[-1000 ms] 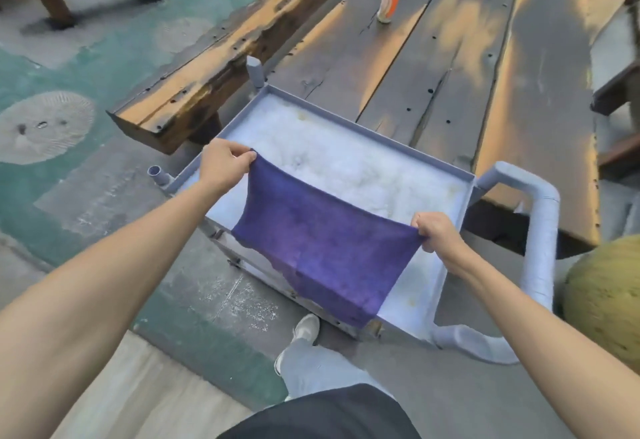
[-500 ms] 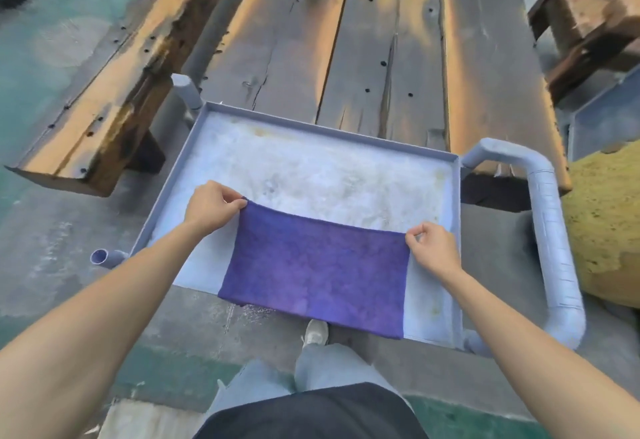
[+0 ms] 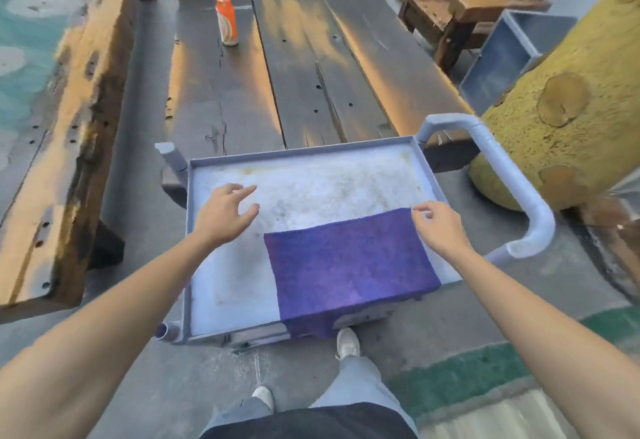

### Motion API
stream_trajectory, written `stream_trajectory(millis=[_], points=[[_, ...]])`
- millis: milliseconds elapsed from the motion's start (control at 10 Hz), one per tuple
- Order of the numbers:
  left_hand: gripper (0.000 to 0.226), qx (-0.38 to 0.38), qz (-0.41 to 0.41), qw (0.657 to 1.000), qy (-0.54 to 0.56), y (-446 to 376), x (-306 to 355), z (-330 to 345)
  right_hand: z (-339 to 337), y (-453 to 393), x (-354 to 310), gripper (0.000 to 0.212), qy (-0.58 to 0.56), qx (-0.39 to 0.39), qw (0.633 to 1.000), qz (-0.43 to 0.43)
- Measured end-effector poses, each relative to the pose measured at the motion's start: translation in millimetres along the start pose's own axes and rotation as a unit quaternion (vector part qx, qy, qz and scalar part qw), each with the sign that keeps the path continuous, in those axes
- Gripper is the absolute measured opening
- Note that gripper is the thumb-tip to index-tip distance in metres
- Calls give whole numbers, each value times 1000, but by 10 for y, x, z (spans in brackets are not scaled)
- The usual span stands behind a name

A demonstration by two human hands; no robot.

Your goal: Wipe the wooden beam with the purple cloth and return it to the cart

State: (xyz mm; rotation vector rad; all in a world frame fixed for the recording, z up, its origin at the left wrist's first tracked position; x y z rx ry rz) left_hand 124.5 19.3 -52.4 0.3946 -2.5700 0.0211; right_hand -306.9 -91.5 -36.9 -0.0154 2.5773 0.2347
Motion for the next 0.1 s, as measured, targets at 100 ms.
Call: stream_trajectory(millis=[100], points=[[58,-34,80,996,-28,63,219,-136,-132,423,-207,37,-1,74,997,-10]])
Point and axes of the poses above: each hand's wrist, its own y-axis away from the middle knuckle, its own z-axis out of the palm, x = y × z, the point moved 7 cm from there along -y, towards the middle knuckle, and after that the axes turned 3 degrees about y, right-handed, at the moved point
